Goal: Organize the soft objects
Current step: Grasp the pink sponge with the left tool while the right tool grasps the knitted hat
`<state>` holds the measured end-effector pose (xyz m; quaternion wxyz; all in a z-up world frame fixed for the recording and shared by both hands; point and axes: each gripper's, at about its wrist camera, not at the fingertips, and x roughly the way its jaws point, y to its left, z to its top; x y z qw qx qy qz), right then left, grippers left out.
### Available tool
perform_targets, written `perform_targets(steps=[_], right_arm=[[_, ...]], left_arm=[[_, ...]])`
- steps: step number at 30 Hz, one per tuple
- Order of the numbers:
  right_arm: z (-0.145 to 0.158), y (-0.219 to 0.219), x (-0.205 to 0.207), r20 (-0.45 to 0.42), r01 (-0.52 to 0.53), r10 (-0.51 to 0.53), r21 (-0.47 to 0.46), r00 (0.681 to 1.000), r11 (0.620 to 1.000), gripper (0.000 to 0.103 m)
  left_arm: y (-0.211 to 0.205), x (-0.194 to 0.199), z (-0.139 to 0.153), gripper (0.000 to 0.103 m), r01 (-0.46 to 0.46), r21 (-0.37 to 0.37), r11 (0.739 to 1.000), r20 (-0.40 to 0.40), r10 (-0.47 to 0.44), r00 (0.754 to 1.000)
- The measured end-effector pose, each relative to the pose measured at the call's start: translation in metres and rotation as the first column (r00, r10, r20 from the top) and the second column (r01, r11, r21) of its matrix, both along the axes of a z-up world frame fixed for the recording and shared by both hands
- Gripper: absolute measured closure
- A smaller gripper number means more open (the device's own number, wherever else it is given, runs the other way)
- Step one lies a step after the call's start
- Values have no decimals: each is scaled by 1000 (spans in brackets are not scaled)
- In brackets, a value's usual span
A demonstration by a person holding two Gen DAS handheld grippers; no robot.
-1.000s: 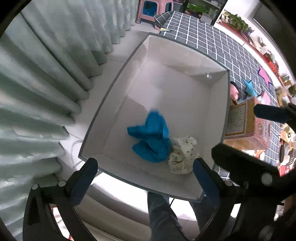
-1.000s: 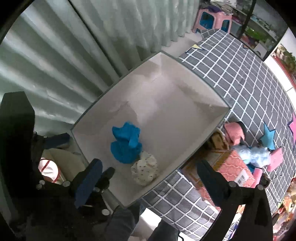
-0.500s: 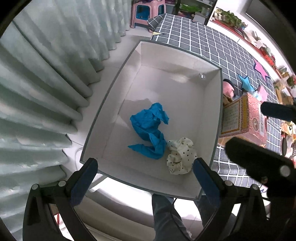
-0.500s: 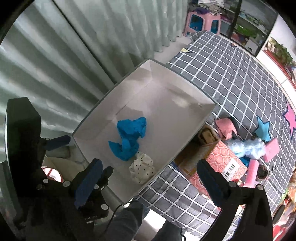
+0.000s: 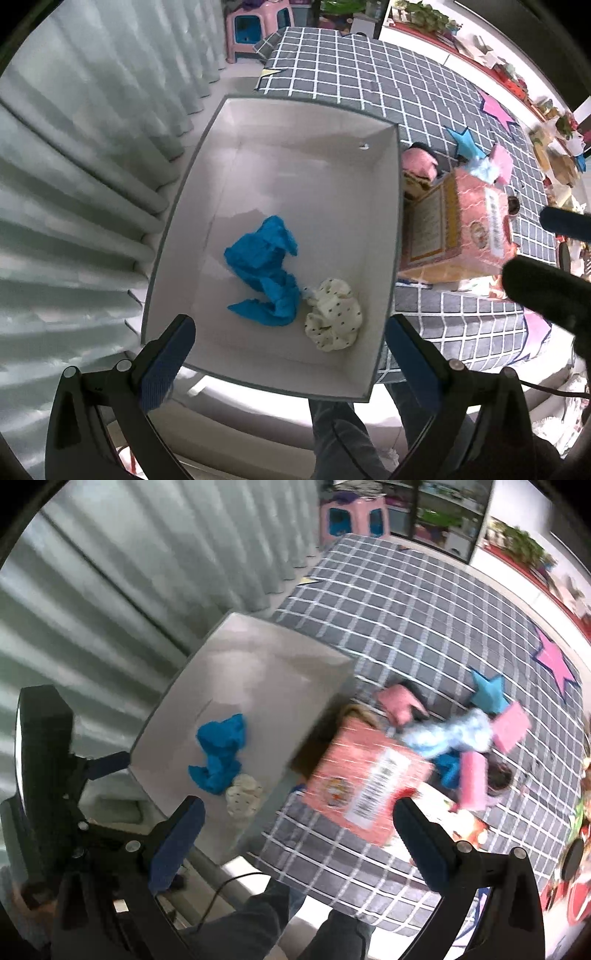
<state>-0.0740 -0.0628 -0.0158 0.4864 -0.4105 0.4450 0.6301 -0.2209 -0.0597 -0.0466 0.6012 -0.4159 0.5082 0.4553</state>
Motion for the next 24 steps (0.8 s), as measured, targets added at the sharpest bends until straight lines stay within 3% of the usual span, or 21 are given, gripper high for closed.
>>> perform_targets(steps=[9, 18, 24], right_arm=[[-16, -15, 103, -6, 209, -210, -43, 978, 977, 0], [-59, -24, 216, -7, 418, -422, -127, 906, 899, 0], [-96, -19, 263, -18, 498, -510, -194, 860, 845, 0]], left_arm=[[15, 49, 23, 0, 62, 14, 998, 64, -63, 996], [40, 129, 33, 0, 151, -9, 988, 80, -150, 985], [67, 199, 30, 0, 231, -6, 973, 21, -231, 973]])
